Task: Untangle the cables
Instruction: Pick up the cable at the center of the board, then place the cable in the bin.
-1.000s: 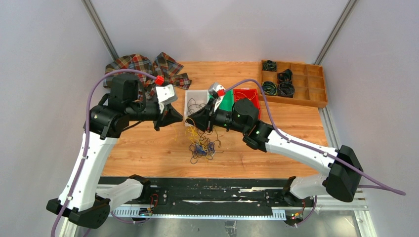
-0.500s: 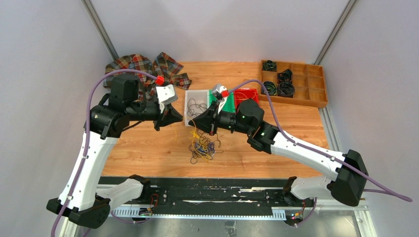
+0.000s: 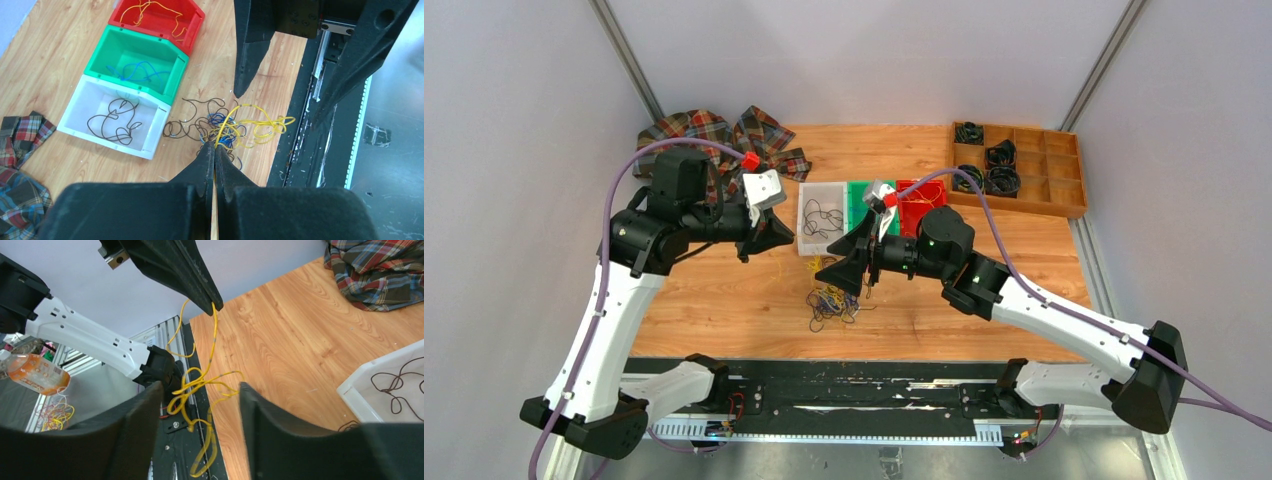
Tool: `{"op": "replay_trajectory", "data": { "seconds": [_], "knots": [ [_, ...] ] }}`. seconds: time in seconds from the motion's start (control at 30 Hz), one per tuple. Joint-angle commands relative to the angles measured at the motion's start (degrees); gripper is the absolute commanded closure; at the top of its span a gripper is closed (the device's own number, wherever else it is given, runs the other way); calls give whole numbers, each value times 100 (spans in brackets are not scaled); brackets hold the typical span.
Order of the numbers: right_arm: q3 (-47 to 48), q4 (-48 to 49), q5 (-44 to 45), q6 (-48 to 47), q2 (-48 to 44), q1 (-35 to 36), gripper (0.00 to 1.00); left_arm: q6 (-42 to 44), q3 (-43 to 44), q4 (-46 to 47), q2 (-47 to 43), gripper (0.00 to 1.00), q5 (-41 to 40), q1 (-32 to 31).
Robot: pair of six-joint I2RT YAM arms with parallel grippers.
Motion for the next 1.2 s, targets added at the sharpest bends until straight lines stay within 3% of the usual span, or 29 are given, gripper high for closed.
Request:
{"op": "replay_trajectory", "data": {
  "seconds": [0.0,0.1,0.27,0.33,0.47,0.53,0.63,0.7,0.83,1.0,1.17],
  "knots": [
    [193,29,-259,-165,-80,116,28,23,170,-44,-6,99,24,19],
    [361,149,-166,-93,140,112,29,-13,188,-44,3,100,71,20],
    [814,194,-243,74,712,112,47,-59,198,-44,-10,99,124,17],
    [932,184,-304,88,845,111,60,-63,204,-44,-8,99,145,19],
    [1011,-206,169,-164,809,104,98,-73,166,-40,-14,96,87,25],
    [1004,-577,868,-423,670,2,99,-22,123,-45,-23,75,-69,20],
    [1044,-1245,1578,-763,497,-367,99,-43,61,-44,-7,30,-393,23],
    [977,-1508,1817,-869,376,-747,99,-103,42,-44,12,14,-652,26],
    [634,-1761,2738,-1320,86,-1347,100,-188,-9,-44,28,2,-927,19],
    [406,-1783,3787,-1578,-35,-2035,99,-143,-19,-44,-8,2,-1056,17],
    [347,-1406,3888,-1713,239,-2615,99,-137,-57,-44,-26,2,-1056,17]
  ]
}}
